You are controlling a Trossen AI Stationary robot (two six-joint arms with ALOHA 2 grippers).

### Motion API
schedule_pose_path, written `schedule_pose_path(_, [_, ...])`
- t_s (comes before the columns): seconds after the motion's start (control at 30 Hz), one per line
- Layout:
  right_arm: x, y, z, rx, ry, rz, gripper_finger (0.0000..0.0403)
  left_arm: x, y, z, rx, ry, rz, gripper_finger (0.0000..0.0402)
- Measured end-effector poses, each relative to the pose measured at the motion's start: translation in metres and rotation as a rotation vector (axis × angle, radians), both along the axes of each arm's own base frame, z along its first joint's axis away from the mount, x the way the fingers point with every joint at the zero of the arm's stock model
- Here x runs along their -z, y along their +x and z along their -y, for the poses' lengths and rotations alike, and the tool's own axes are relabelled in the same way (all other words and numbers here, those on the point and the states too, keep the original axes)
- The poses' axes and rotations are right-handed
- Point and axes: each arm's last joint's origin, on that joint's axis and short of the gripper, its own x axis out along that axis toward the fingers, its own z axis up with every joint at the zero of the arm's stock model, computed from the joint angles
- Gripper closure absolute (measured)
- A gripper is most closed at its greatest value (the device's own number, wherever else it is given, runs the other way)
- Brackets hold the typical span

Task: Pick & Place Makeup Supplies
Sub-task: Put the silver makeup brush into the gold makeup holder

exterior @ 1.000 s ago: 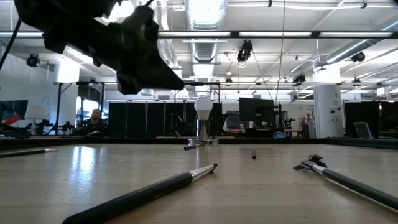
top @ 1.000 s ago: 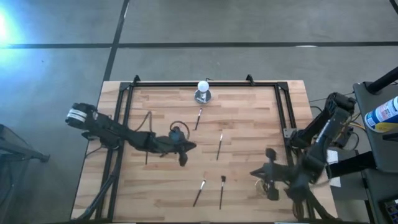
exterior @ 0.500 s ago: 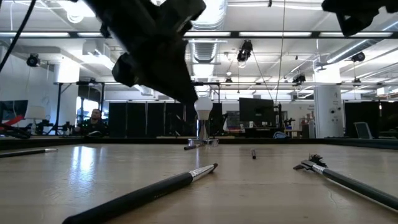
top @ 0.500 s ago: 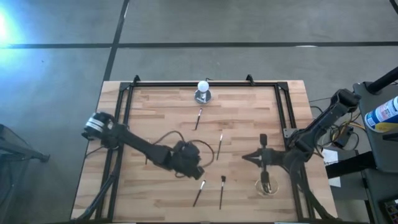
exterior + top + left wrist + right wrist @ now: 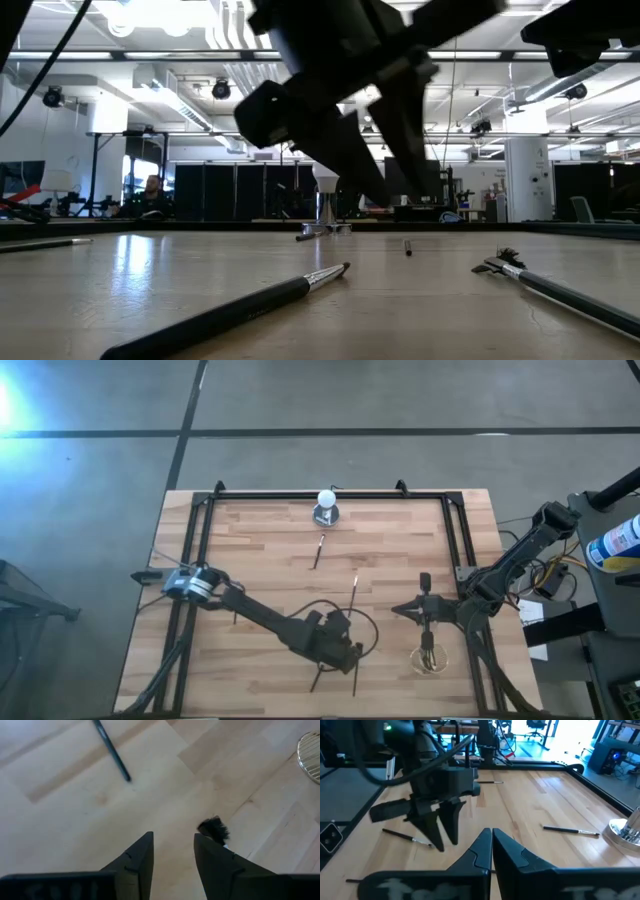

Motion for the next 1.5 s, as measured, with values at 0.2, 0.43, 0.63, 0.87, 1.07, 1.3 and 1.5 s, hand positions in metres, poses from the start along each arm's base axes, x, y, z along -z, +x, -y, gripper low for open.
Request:
schedule_pose_path(0.2, [0.012,-0.005,0.001,-0.015,-0.012,-0.025,0.0394,0.006,0.011,0.007,-0.051,-0.037,-0.078,0.0268])
schedule_pose_path(0.43, [0.02,-0.008,0.004,-0.022,-0.004,-0.026,0.0394,0.0,0.005,0.014,-0.1,-0.121,-0.18,0.0268])
schedule_pose_path(0.63, [0.02,-0.008,0.003,-0.025,-0.001,-0.027,0.0394,0.003,-0.005,0.027,-0.112,-0.172,-0.236,0.0268])
schedule_pose_path(0.87, [0.02,-0.008,0.003,-0.025,0.0,-0.025,0.0394,0.005,-0.009,0.029,-0.156,-0.122,-0.213,0.0268])
schedule_pose_path(1.07, [0.019,-0.008,0.003,-0.022,0.001,-0.021,0.0394,0.019,-0.014,0.028,-0.173,-0.138,-0.253,0.0268])
schedule_pose_path(1.3, [0.019,-0.008,0.003,-0.022,0.0,-0.02,0.0394,0.031,-0.015,0.028,-0.177,-0.161,-0.238,0.0279])
schedule_pose_path(1.5, [0.019,-0.008,0.003,-0.022,-0.001,-0.021,0.0394,0.032,-0.017,0.028,-0.182,-0.174,-0.265,0.0326])
